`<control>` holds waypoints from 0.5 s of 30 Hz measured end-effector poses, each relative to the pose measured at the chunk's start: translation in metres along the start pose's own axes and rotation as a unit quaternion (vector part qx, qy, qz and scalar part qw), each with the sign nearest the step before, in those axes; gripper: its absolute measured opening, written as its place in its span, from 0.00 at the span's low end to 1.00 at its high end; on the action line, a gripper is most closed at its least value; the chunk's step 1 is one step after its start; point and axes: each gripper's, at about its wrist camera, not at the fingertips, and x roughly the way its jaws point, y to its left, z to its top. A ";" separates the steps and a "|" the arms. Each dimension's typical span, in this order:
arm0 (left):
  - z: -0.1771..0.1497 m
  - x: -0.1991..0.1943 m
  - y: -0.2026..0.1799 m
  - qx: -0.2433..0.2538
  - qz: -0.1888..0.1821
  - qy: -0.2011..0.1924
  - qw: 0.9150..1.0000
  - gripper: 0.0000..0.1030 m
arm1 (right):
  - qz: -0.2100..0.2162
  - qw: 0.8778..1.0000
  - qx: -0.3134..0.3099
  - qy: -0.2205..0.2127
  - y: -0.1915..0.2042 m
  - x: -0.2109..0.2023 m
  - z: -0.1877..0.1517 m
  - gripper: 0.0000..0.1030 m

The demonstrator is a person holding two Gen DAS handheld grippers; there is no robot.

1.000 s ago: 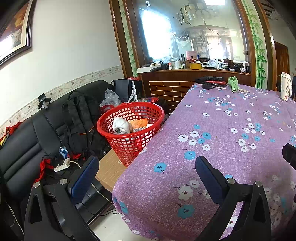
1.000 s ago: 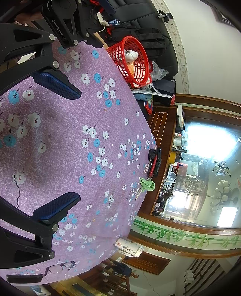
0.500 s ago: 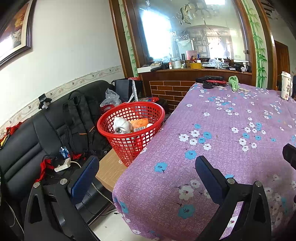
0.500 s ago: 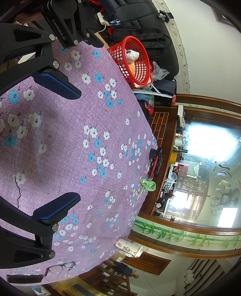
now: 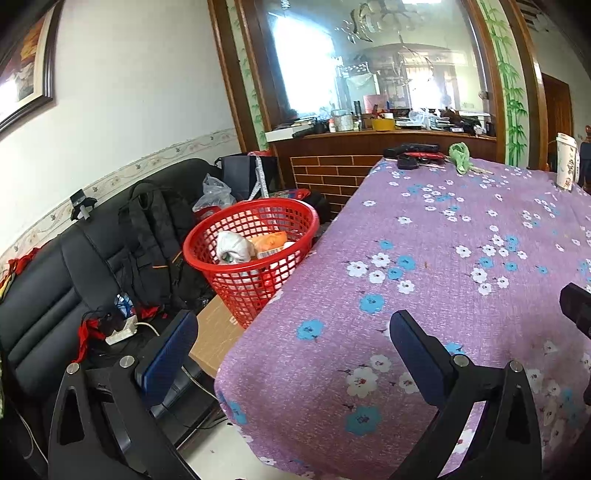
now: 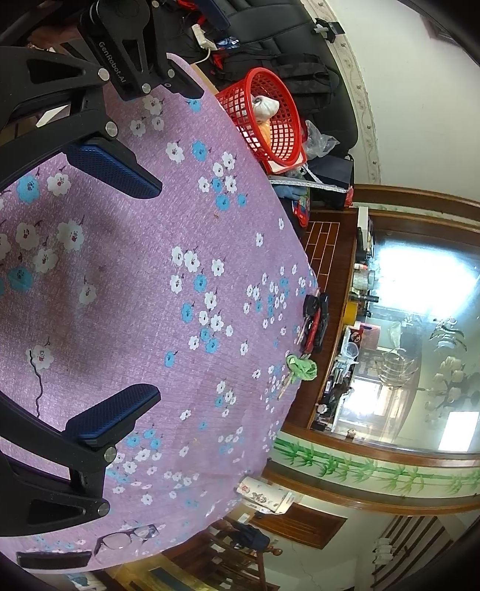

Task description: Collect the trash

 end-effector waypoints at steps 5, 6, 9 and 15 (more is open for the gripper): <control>0.016 0.004 -0.024 0.032 -0.029 -0.001 0.999 1.00 | -0.021 0.998 0.051 0.020 -0.042 0.013 0.002 0.99; 0.020 0.006 -0.030 0.038 -0.043 0.004 0.998 1.00 | -0.036 0.996 0.071 0.029 -0.059 0.018 0.001 0.99; 0.033 0.015 -0.068 0.068 -0.105 0.026 0.992 1.00 | -0.074 0.987 0.129 0.056 -0.108 0.029 -0.003 0.99; 0.049 0.048 -0.160 0.105 -0.233 0.130 0.958 1.00 | -0.143 0.961 0.202 0.123 -0.193 0.058 -0.019 0.99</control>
